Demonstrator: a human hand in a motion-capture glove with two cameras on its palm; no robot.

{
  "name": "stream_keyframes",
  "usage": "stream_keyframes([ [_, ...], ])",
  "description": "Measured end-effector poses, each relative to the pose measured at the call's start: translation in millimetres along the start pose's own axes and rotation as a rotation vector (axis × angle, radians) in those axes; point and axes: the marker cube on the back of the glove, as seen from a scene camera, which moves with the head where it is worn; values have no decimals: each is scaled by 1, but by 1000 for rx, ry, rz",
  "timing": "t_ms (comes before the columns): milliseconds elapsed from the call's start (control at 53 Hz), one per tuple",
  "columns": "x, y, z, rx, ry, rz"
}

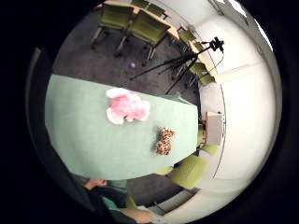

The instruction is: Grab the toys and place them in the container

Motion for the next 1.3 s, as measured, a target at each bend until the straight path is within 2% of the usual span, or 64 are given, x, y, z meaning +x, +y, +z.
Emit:
stream_keyframes([
  [358,88,-7,166,-271,-31,151],
  [547,113,2,212,-291,-7,195],
  [698,124,8,225,-275,-34,247],
  [905,120,3,222,-322,-94,239],
  [1037,113,5,208,-278,-26,223],
  [1301,96,13,166,-214,-150,253],
])
